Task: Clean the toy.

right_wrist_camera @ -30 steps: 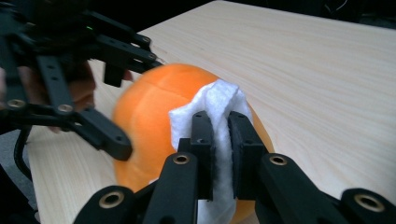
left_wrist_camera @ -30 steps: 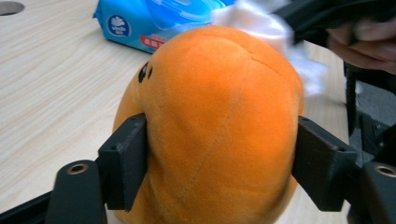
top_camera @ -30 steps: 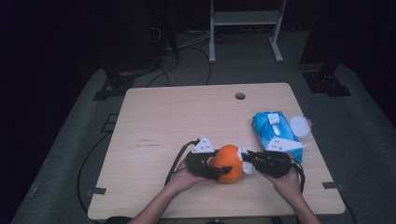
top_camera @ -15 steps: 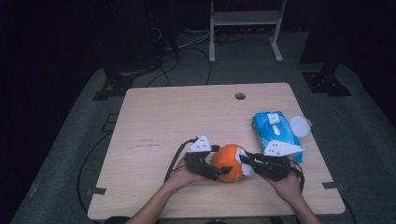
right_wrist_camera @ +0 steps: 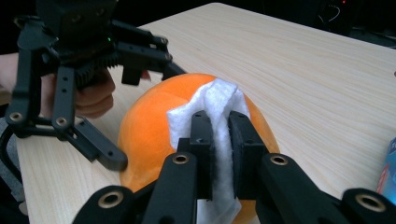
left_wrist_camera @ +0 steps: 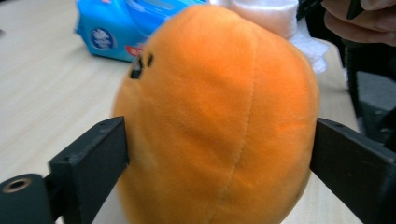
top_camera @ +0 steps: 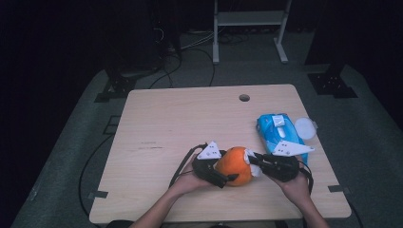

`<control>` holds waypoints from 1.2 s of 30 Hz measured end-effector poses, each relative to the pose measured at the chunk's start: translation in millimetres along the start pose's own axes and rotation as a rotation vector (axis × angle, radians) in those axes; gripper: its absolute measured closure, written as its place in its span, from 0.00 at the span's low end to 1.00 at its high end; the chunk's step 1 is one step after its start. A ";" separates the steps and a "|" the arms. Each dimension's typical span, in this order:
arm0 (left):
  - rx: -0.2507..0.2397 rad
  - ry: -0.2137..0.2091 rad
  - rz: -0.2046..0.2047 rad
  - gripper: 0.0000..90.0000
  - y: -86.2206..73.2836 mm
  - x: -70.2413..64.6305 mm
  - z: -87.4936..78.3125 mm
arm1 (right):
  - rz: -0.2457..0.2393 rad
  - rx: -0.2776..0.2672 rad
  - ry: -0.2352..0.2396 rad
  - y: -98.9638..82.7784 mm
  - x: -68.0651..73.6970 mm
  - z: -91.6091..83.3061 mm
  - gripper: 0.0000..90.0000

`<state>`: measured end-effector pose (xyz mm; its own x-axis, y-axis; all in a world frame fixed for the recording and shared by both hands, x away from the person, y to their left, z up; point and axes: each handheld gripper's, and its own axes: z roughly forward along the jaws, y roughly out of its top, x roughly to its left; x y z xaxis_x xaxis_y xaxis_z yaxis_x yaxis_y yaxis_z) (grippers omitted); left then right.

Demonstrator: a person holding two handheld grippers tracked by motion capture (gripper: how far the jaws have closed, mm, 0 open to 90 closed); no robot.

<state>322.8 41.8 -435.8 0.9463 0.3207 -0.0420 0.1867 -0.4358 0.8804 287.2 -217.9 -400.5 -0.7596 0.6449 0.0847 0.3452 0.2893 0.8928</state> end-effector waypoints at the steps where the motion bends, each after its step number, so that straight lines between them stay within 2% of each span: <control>1: 0.000 0.000 0.000 0.26 0.0 0.0 0.0 | 0.000 0.000 0.000 0.0 0.0 0.0 0.89; 2: -0.001 0.008 0.015 0.26 1.9 -1.9 -2.3 | 0.002 0.001 -0.001 -0.1 -0.3 -0.4 0.89; 4: -0.016 0.010 0.025 0.36 4.8 -3.4 -6.8 | 0.005 -0.008 0.000 0.1 -1.9 -2.6 0.89; 6: -0.023 -0.011 0.014 0.40 7.6 -2.3 -11.3 | 0.027 -0.026 0.009 2.3 -3.2 -6.4 0.89; 8: -0.007 -0.022 0.007 0.39 8.5 0.4 -14.2 | 0.017 -0.024 0.006 2.8 -1.8 -6.3 0.90; 10: 0.017 -0.012 -0.002 0.38 6.2 1.7 -13.4 | -0.008 -0.021 -0.006 3.8 6.5 -3.4 0.90; 11: 0.026 -0.011 -0.010 0.35 4.8 2.3 -12.5 | -0.038 -0.016 -0.013 5.7 16.3 -0.1 0.90; 12: 0.031 -0.011 -0.023 0.35 3.5 2.8 -11.8 | -0.038 -0.016 -0.013 5.7 16.3 -0.1 0.90; 14: 0.025 -0.007 -0.037 0.33 2.0 3.9 -11.2 | -0.091 -0.015 0.017 10.4 33.7 4.6 0.90; 15: 0.017 -0.006 -0.051 0.33 1.0 3.8 -10.0 | -0.091 -0.015 0.017 10.4 33.7 4.6 0.90; 17: 0.018 -0.002 -0.051 0.32 -0.7 3.4 -7.6 | -0.130 0.003 0.018 11.9 41.4 8.8 0.90; 19: 0.013 -0.006 -0.055 0.32 -1.7 3.7 -7.4 | -0.143 0.006 0.001 11.1 39.8 9.8 0.90; 21: 0.010 -0.004 -0.059 0.32 -1.6 3.6 -7.3 | -0.123 0.000 -0.001 9.9 30.4 6.8 0.90; 23: 0.007 -0.002 -0.056 0.32 -2.0 3.5 -6.9 | -0.081 -0.001 -0.022 5.1 15.1 1.2 0.90; 24: 0.006 -0.002 -0.054 0.32 -2.3 3.7 -6.9 | -0.081 -0.001 -0.022 5.1 15.1 1.2 0.90; 26: 0.005 -0.002 -0.060 0.32 -3.2 4.5 -7.5 | -0.085 0.007 -0.061 1.6 12.4 -2.8 0.90; 28: 0.009 0.000 -0.058 0.31 -3.9 4.2 -7.5 | -0.088 0.012 -0.063 -0.6 13.1 -4.6 0.90; 29: 0.010 0.009 -0.055 0.31 -3.8 3.0 -7.0 | -0.109 0.019 -0.069 -1.3 20.7 -4.9 0.90; 31: 0.013 0.022 -0.059 0.31 -2.9 1.1 -5.9 | -0.119 0.019 -0.071 -0.8 24.1 -4.2 0.90; 32: 0.016 0.026 -0.058 0.31 -2.4 -0.1 -5.3 | -0.136 0.020 -0.049 1.6 34.0 -0.8 0.90; 33: 0.020 0.030 -0.048 0.31 -2.1 -2.0 -4.4 | -0.136 0.020 -0.049 1.6 34.0 -0.8 0.90; 36: 0.025 0.034 -0.007 0.31 -2.9 -8.0 -2.4 | -0.184 0.029 -0.030 6.2 47.8 6.8 0.90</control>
<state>314.1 42.5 -436.9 0.9355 0.3520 -0.0315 0.2003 -0.4546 0.8678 256.7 -180.5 -394.0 -0.7945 0.6001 -0.0924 0.2183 0.4243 0.8788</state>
